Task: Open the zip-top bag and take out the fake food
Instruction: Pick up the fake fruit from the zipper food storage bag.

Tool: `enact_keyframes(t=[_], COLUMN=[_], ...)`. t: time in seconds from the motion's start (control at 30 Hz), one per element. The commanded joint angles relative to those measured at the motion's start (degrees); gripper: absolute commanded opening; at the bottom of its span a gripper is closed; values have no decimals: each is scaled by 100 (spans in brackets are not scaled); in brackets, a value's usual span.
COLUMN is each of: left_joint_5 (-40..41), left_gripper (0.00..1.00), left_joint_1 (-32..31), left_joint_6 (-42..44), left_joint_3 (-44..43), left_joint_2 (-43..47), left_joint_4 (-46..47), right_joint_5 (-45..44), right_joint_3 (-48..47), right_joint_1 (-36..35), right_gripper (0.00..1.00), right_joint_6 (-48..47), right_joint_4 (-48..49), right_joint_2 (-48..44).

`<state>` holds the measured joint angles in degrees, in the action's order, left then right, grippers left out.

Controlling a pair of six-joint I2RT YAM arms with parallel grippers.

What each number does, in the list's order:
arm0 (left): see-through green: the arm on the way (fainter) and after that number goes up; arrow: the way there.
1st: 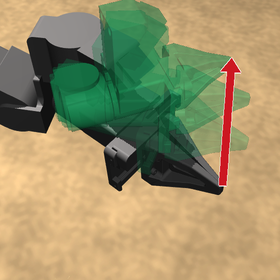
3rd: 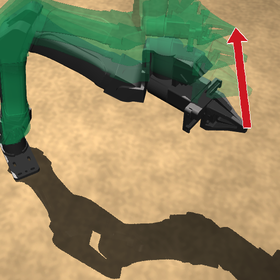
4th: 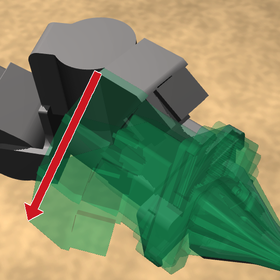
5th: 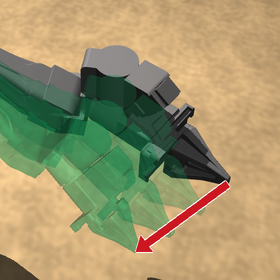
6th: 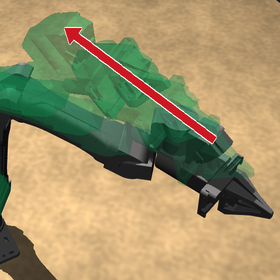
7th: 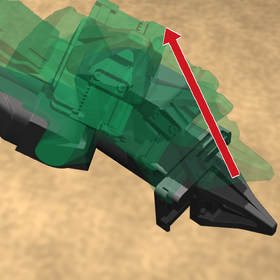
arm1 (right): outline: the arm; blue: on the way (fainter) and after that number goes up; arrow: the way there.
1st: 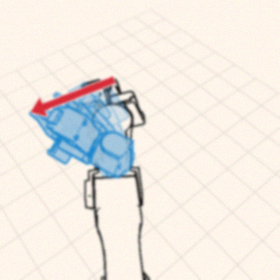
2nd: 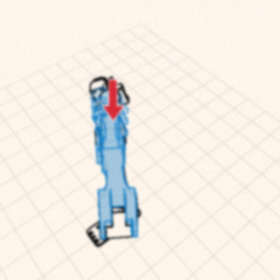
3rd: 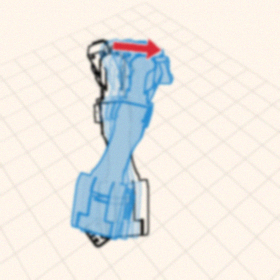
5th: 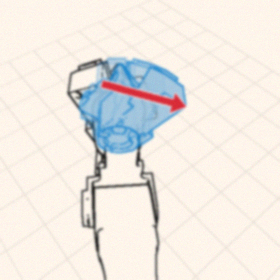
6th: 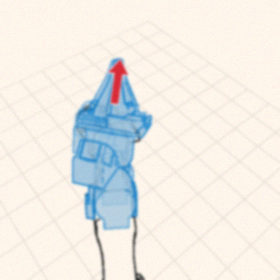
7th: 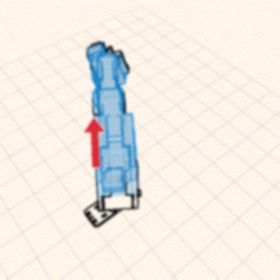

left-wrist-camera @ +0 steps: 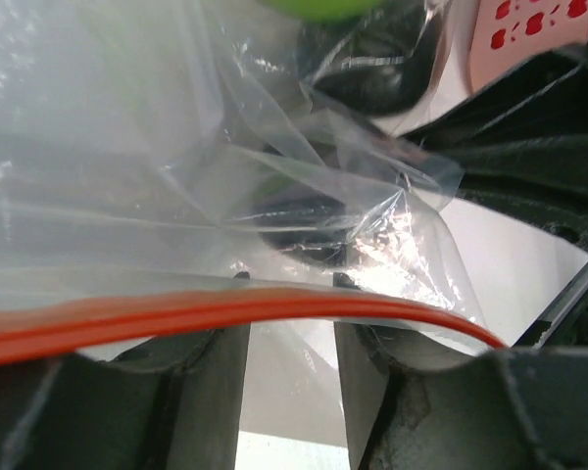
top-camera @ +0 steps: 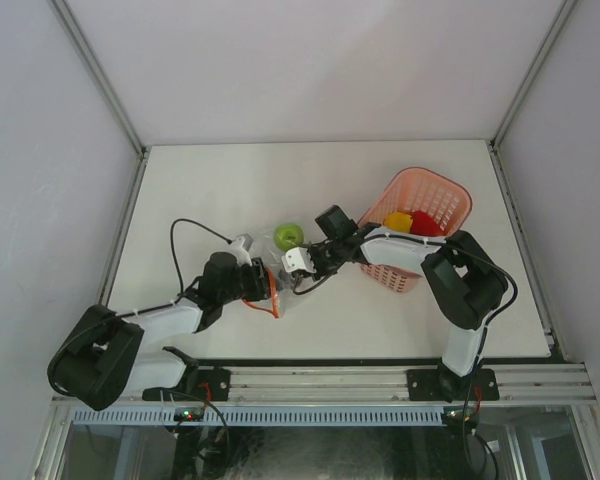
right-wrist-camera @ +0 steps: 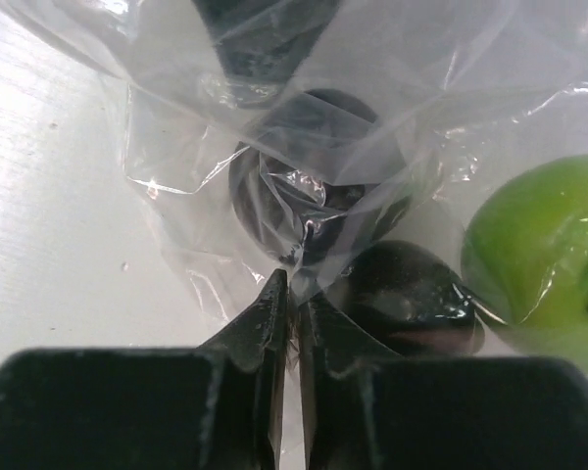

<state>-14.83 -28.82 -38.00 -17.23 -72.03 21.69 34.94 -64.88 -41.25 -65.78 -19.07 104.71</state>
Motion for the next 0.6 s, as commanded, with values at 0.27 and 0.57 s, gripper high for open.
enact_keyframes(t=[0.27,0.57], left_joint_5=[-154,-710], left_gripper=[64,64], left_joint_1=[69,69], left_joint_6=[284,76], left_joint_3=[-3,-217], left_joint_2=[545,58], left_joint_4=[186,352], right_joint_5=[710,1232], right_joint_3=[-131,-130], right_joint_1=[-62,-106], right_gripper=[0,0], right_joint_6=[-447,-150], right_joint_4=[-363,-221], right_joint_2=[-67,-266])
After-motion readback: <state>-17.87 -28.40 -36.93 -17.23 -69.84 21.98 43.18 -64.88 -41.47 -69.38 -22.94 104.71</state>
